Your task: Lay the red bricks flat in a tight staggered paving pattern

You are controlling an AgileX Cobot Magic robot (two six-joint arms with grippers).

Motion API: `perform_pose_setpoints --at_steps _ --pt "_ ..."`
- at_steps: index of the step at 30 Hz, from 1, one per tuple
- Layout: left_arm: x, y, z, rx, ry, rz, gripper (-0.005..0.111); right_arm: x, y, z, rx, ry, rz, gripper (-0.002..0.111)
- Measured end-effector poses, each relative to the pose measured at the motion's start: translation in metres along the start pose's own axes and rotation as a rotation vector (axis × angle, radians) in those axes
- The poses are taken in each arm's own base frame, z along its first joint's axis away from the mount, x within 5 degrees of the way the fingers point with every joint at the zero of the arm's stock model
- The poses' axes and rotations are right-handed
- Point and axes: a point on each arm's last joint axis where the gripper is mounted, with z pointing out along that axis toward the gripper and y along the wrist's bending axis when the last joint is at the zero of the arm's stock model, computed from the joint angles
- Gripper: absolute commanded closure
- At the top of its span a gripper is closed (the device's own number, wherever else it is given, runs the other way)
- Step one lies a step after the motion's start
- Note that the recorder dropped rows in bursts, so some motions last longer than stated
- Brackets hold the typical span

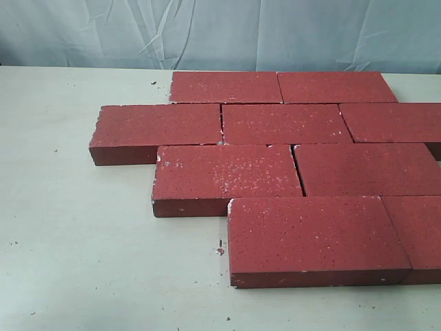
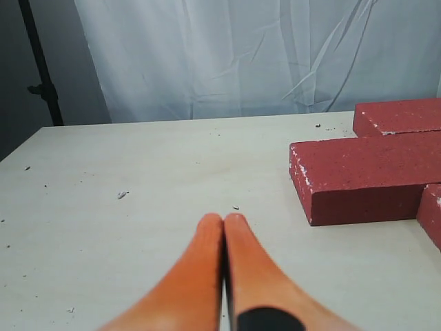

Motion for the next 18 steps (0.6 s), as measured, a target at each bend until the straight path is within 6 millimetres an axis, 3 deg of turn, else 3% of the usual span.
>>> perform_pose_setpoints --at_steps 18 --pt "0.0 0.0006 0.0 -0.006 0.0 0.026 0.107 -0.0005 0.0 0.0 0.0 -0.006 0.0 0.109"
